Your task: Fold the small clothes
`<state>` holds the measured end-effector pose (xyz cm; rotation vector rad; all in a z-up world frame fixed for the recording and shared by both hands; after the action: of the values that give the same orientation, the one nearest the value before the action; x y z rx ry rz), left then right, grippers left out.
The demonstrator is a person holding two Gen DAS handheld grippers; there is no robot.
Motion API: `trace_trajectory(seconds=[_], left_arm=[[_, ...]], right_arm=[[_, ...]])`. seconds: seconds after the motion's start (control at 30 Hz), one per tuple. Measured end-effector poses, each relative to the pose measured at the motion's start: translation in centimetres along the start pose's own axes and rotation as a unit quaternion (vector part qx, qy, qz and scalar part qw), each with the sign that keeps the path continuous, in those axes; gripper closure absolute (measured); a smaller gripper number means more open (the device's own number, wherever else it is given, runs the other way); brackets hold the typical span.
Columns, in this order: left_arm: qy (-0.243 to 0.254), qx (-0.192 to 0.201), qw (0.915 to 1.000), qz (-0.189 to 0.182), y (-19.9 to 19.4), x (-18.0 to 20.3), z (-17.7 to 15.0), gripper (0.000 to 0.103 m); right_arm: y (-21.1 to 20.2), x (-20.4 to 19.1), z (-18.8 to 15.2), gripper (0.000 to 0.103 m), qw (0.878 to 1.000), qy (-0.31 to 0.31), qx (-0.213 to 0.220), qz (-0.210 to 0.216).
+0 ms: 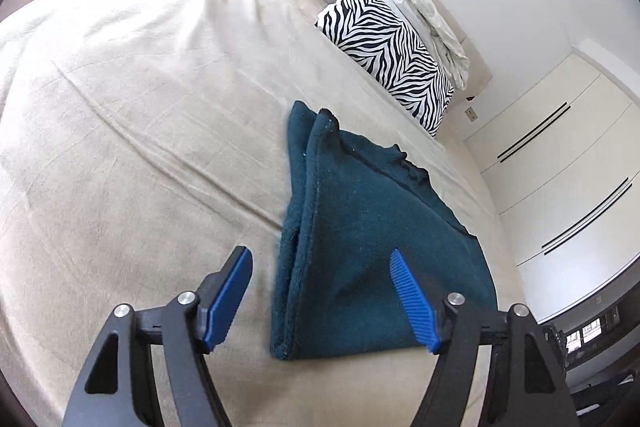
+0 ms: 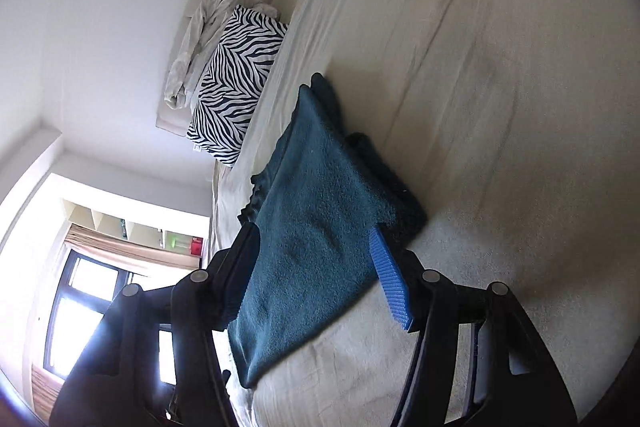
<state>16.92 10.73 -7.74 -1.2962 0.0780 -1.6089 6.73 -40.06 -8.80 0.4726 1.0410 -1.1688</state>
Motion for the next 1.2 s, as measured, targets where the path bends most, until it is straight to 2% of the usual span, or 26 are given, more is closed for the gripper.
trace_trajectory(seconds=[0.07,0.17,0.23,0.37,0.53,0.7,0.77,0.83,0.93,1.2], left_arm=[[-0.006,-0.025,0.9997,0.003,1.3,-0.5,0.6,0.030],[-0.033,-0.071,0.9963,-0.034,3.7,-1.0,0.4,0.030],[-0.042,-0.093,0.9944,-0.029,5.1,-1.2,0.3,0.031],[-0.053,-0.104,0.9926,-0.036,6.1,-0.9,0.7,0.032],[-0.079,-0.132,0.9869,-0.049,7.8,-0.9,1.0,0.044],[-0.095,-0.139,0.9834,-0.068,8.2,-0.4,1.0,0.045],[-0.101,-0.139,0.9825,-0.072,8.1,-0.6,1.0,0.054],[-0.110,-0.139,0.9817,-0.070,8.0,-1.1,0.9,0.072],[-0.111,-0.141,0.9815,-0.066,8.2,-1.8,0.6,0.087],[-0.111,-0.134,0.9817,-0.078,7.9,-1.8,0.6,0.091]], right_arm=[[1.5,-1.6,0.2,0.046,1.000,-0.013,-0.019,0.016],[3.2,-4.4,-1.6,0.046,0.997,-0.041,-0.058,0.040],[4.9,-6.4,-3.1,0.046,0.993,-0.059,-0.085,0.054],[7.2,-9.1,-5.3,0.046,0.986,-0.083,-0.128,0.070],[10.4,-11.7,-6.1,0.046,0.978,-0.091,-0.162,0.090],[14.7,-15.0,-7.5,0.046,0.965,-0.120,-0.215,0.088],[16.7,-16.5,-8.2,0.046,0.958,-0.138,-0.235,0.086],[18.6,-18.0,-9.2,0.046,0.950,-0.152,-0.258,0.089],[21.6,-19.9,-11.0,0.046,0.937,-0.175,-0.290,0.089],[29.7,-21.0,-14.3,0.046,0.914,-0.184,-0.355,0.067]])
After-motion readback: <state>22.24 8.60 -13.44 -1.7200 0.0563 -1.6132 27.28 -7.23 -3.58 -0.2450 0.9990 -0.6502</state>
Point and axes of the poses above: each gripper's, at about its wrist camera, not at the fingertips, and y roughly the way its jaws point, x to its right, z to its top, the point moved 6 cm from there along y, roughly the way its jaws point, and after that the axes turned 7 degrees about -y, right-handed, at the moved point
